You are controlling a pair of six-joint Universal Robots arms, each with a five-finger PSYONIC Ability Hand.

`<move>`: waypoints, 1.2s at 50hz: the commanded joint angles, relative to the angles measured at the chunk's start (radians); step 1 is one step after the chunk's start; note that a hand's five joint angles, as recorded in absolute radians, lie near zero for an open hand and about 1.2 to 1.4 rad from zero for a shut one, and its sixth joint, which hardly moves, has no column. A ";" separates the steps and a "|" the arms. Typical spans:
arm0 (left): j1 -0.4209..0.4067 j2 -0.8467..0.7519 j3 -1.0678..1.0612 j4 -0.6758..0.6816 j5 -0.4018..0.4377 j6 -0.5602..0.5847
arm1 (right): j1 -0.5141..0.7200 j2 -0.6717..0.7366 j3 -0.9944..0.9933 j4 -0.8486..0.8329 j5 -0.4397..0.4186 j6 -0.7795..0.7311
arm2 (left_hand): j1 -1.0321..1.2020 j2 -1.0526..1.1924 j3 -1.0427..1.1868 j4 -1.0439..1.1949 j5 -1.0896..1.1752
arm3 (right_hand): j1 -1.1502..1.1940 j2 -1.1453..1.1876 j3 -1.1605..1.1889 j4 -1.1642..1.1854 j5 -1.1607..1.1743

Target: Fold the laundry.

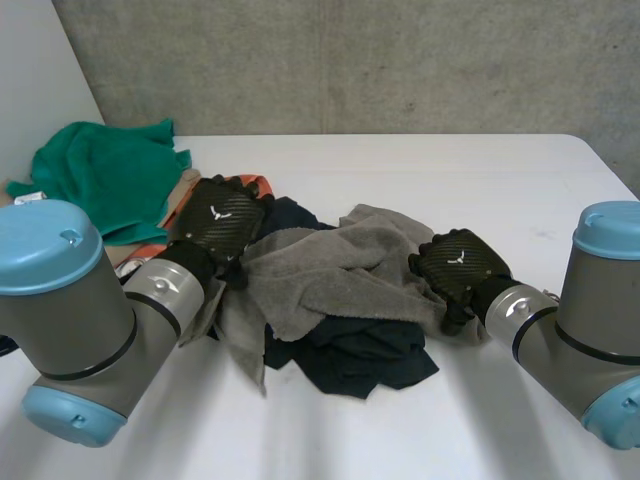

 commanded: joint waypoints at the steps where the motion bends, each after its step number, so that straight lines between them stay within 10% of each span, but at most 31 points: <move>1: -0.023 -0.044 0.031 -0.016 0.032 -0.001 | 0.005 0.017 -0.007 0.011 0.001 0.011 | -0.059 -0.031 -0.034 -0.030 -0.015 | 0.041 0.042 0.036 0.053 0.065; 9: -0.019 -0.204 0.154 -0.102 0.037 0.045 | 0.002 0.026 -0.018 0.041 0.005 0.012 | 0.258 0.286 0.283 0.287 0.301 | 0.041 0.042 0.036 0.053 0.065; 14: -0.003 -0.210 0.241 -0.138 0.030 0.061 | 0.001 0.019 -0.021 0.052 0.005 0.015 | 1.004 1.032 1.029 1.033 1.047 | 0.041 0.042 0.036 0.053 0.065; 26: 0.202 0.016 0.535 -0.038 -0.169 -0.006 | 0.005 -0.046 -0.030 0.052 0.047 0.058 | 1.007 1.034 1.032 1.036 1.050 | -0.294 -0.293 -0.298 -0.282 -0.270; 30: 0.372 -0.100 0.826 -0.061 -0.227 0.009 | 0.011 -0.069 -0.030 0.054 0.061 0.107 | 1.007 1.034 1.032 1.036 1.050 | -0.294 -0.293 -0.298 -0.282 -0.270; 40: 0.489 -0.426 1.171 -0.291 -0.234 0.026 | 0.027 -0.049 -0.030 0.064 0.061 0.120 | 1.007 1.034 1.032 1.036 1.050 | -0.294 -0.293 -0.298 -0.282 -0.270; 47: 0.468 -0.451 1.034 -0.288 -0.076 0.022 | 0.039 -0.037 -0.030 0.086 0.063 0.084 | -0.215 -0.187 -0.190 -0.186 -0.171 | -0.294 -0.293 -0.298 -0.282 -0.270; 60: 0.302 -0.098 0.497 -0.435 0.064 -0.076 | 0.047 -0.047 -0.051 0.136 0.054 0.052 | -0.215 -0.187 -0.190 -0.186 -0.171 | -0.294 -0.293 -0.298 -0.282 -0.270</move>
